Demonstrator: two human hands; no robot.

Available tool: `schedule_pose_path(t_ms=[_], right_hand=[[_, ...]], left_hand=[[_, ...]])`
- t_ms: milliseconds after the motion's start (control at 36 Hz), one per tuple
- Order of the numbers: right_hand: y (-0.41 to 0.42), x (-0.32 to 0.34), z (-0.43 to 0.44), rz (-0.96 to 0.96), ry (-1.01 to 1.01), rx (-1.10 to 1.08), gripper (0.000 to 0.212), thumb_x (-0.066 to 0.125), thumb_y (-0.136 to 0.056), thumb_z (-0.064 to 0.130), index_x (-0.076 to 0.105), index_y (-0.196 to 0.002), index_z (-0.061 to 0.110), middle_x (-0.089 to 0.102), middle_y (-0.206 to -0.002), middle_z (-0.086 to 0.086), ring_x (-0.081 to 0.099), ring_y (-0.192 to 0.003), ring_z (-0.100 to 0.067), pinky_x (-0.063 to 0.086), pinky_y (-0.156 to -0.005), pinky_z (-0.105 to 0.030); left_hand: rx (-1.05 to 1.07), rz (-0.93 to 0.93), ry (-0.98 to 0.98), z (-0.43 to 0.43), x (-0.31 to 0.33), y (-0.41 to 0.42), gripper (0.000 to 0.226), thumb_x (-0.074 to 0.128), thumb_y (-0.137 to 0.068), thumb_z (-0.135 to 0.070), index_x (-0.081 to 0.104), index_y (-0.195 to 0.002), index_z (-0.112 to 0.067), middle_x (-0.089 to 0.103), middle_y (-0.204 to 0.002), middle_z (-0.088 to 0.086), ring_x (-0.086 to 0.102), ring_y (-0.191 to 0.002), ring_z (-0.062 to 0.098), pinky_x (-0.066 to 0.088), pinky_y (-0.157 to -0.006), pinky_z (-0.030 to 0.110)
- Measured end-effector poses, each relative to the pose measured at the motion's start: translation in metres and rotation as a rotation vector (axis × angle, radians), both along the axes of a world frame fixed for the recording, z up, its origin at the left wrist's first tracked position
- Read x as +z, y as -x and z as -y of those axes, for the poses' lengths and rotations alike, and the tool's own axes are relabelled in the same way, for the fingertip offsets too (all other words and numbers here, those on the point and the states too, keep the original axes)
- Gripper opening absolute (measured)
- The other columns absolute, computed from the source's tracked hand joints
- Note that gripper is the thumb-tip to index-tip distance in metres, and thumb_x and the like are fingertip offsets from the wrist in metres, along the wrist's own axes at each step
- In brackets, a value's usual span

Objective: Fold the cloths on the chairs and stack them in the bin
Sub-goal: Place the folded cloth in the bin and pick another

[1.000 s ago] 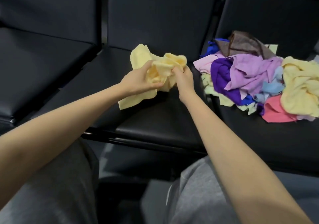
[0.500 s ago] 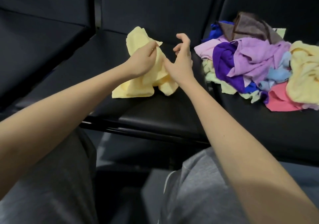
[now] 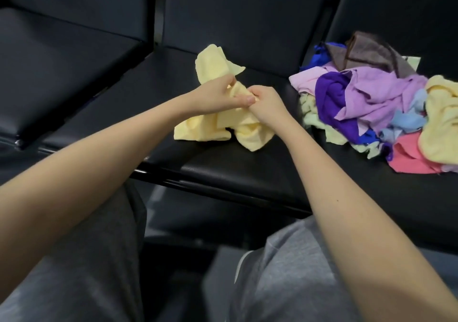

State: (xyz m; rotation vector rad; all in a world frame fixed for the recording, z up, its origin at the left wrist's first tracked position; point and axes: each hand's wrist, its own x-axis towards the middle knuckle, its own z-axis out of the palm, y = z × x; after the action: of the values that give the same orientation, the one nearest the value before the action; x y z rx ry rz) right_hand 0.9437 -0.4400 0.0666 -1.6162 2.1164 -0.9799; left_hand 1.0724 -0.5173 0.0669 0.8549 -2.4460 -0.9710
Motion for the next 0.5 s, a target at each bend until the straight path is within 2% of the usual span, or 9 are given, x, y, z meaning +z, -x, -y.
schedule_pose_path(t_ms=[28,83,139,194,250,333,417,444,500], right_hand=[[0.001,0.0,-0.001,0.004,0.01,-0.004,0.02,0.05,-0.092,0.02,0.056,-0.077,0.009,0.045,-0.069,0.002,0.04,-0.066,-0.011,0.028,-0.052,-0.021],[0.001,0.0,-0.003,0.042,0.052,-0.02,0.023,0.051,-0.092,0.021,0.059,-0.076,0.006,0.044,-0.066,0.004,0.038,-0.062,-0.008,0.028,-0.052,-0.021],[0.001,0.0,-0.004,0.097,0.094,-0.029,0.021,0.053,-0.094,0.024,0.067,-0.086,0.01,0.049,-0.068,0.007,0.042,-0.064,-0.006,0.033,-0.058,-0.023],[-0.001,0.004,-0.005,0.113,0.109,-0.035,0.019,0.052,-0.096,0.021,0.069,-0.103,0.016,0.058,-0.081,0.01,0.05,-0.075,-0.003,0.039,-0.066,-0.019],[-0.004,0.007,-0.004,0.075,0.121,-0.035,0.022,0.05,-0.096,0.016,0.066,-0.111,0.014,0.061,-0.094,0.006,0.052,-0.085,-0.006,0.041,-0.071,-0.018],[-0.007,0.01,-0.002,0.069,0.095,-0.012,0.028,0.048,-0.093,0.009,0.06,-0.117,0.015,0.06,-0.107,0.002,0.053,-0.096,-0.009,0.042,-0.076,-0.02],[-0.005,0.009,-0.004,0.082,-0.125,0.099,0.057,0.051,-0.084,0.004,0.042,-0.137,0.024,0.051,-0.126,0.0,0.051,-0.112,-0.015,0.048,-0.088,-0.029],[-0.005,0.008,-0.005,0.043,-0.188,0.112,0.062,0.051,-0.083,0.003,0.038,-0.139,0.025,0.049,-0.128,-0.001,0.05,-0.113,-0.016,0.049,-0.087,-0.031],[-0.006,0.006,-0.006,-0.003,-0.173,0.063,0.056,0.046,-0.086,-0.001,0.042,-0.137,0.021,0.05,-0.124,-0.001,0.05,-0.109,-0.016,0.048,-0.081,-0.028]], left_hand=[[0.002,0.005,0.028,-0.001,0.001,0.0,0.04,0.056,-0.088,-0.055,0.046,-0.089,-0.016,0.047,-0.077,-0.008,0.043,-0.067,0.005,0.032,-0.058,0.023],[0.006,0.012,0.094,-0.003,0.003,-0.002,0.034,0.052,-0.094,-0.047,0.044,-0.077,-0.018,0.041,-0.07,-0.006,0.038,-0.063,0.009,0.028,-0.055,0.023],[0.033,0.015,0.206,-0.003,0.007,-0.006,0.026,0.049,-0.096,-0.04,0.055,-0.089,-0.015,0.048,-0.078,-0.002,0.045,-0.072,0.015,0.032,-0.06,0.024],[0.069,0.004,0.292,-0.002,0.008,-0.011,0.028,0.048,-0.097,-0.034,0.059,-0.112,-0.012,0.054,-0.102,0.006,0.051,-0.091,0.022,0.036,-0.073,0.027],[0.099,-0.047,0.253,0.0,0.008,-0.013,0.029,0.047,-0.098,-0.025,0.057,-0.121,-0.01,0.056,-0.114,0.007,0.052,-0.101,0.022,0.037,-0.077,0.023],[0.119,-0.091,0.161,0.0,0.006,-0.012,0.023,0.039,-0.098,-0.009,0.053,-0.116,-0.008,0.054,-0.095,-0.002,0.047,-0.085,0.013,0.034,-0.058,0.007],[0.145,-0.13,0.068,0.0,0.006,-0.011,0.022,0.029,-0.092,0.002,0.043,-0.101,-0.012,0.046,-0.087,0.0,0.04,-0.076,0.013,0.032,-0.058,0.017],[0.155,-0.145,0.04,0.001,0.007,-0.012,0.024,0.028,-0.09,0.002,0.042,-0.101,-0.015,0.046,-0.091,0.003,0.041,-0.078,0.014,0.033,-0.06,0.021],[0.134,-0.147,-0.012,0.003,0.009,-0.015,0.032,0.028,-0.089,0.001,0.044,-0.107,-0.019,0.047,-0.099,0.006,0.043,-0.085,0.017,0.035,-0.067,0.027]])
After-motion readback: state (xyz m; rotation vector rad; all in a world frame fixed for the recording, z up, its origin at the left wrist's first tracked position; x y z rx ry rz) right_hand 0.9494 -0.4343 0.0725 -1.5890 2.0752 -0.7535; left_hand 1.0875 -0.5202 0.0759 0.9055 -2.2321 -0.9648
